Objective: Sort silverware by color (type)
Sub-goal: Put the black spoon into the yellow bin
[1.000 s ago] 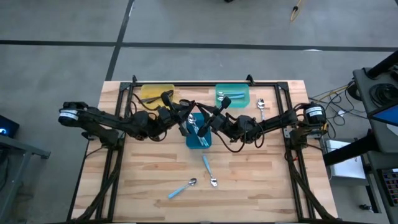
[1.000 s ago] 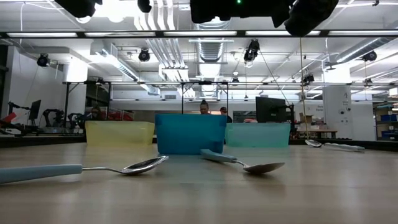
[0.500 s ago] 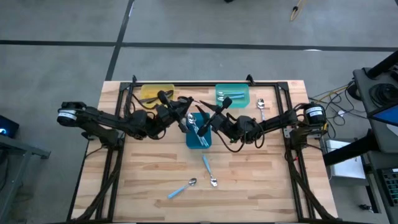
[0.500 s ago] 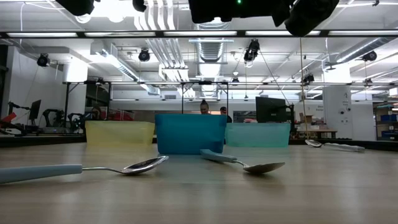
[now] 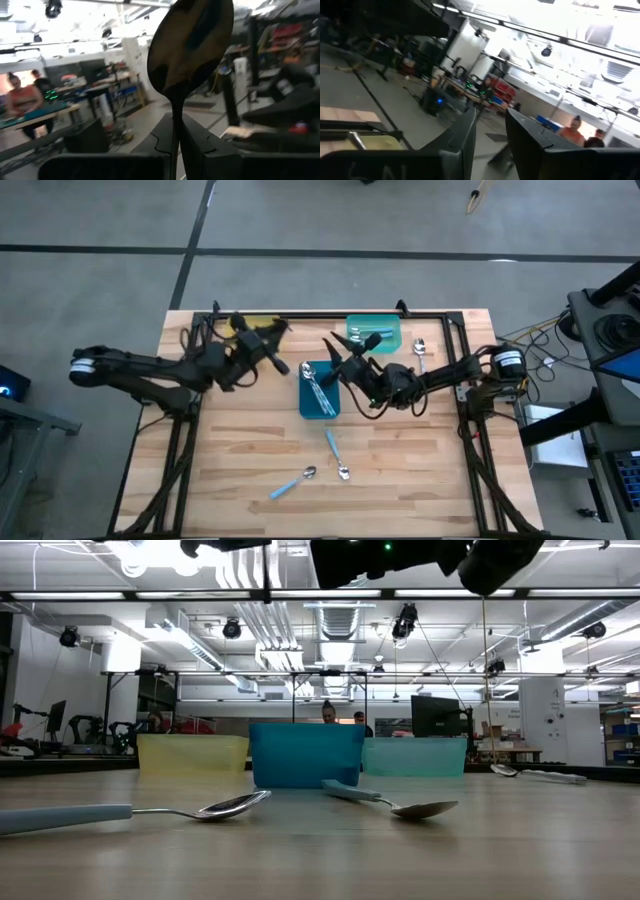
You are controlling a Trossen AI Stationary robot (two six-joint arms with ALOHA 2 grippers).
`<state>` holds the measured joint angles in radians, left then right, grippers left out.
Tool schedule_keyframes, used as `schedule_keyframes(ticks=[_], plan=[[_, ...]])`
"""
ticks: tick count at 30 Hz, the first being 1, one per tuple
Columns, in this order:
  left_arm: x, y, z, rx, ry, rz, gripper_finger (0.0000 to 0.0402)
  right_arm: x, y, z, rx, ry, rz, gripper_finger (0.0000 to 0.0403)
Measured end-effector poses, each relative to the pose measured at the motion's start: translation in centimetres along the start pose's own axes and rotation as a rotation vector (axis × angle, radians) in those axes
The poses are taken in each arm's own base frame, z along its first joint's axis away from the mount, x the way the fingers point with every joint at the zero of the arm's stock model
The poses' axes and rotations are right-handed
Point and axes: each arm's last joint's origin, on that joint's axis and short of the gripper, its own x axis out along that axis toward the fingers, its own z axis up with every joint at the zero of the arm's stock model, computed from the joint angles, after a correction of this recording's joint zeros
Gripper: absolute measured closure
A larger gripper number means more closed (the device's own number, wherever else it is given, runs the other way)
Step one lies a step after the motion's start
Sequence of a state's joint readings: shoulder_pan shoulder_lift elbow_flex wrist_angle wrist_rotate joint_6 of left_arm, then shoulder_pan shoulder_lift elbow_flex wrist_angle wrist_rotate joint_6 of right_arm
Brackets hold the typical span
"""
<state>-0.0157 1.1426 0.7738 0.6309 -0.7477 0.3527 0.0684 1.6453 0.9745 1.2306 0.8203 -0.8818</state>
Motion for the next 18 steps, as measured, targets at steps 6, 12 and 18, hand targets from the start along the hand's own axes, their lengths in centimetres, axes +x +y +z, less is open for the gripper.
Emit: schedule_keyframes(ticks=[6,12,18], plan=[[0.3,3.6,-0.7,0.06,0.125,0.09,0.0401,0.5,-0.7,-0.1,-0.021,0.024,-0.033,0.0307],[1.5,6.6,-2.9,0.096,0.278,0.14,0.0402,1.2,-1.1,-0.9,0.031,0.046,-0.001,0.0307],[2.6,9.5,-5.6,0.035,0.437,0.084,0.0402,2.3,-1.2,-2.5,0.162,0.078,0.21,0.0316]])
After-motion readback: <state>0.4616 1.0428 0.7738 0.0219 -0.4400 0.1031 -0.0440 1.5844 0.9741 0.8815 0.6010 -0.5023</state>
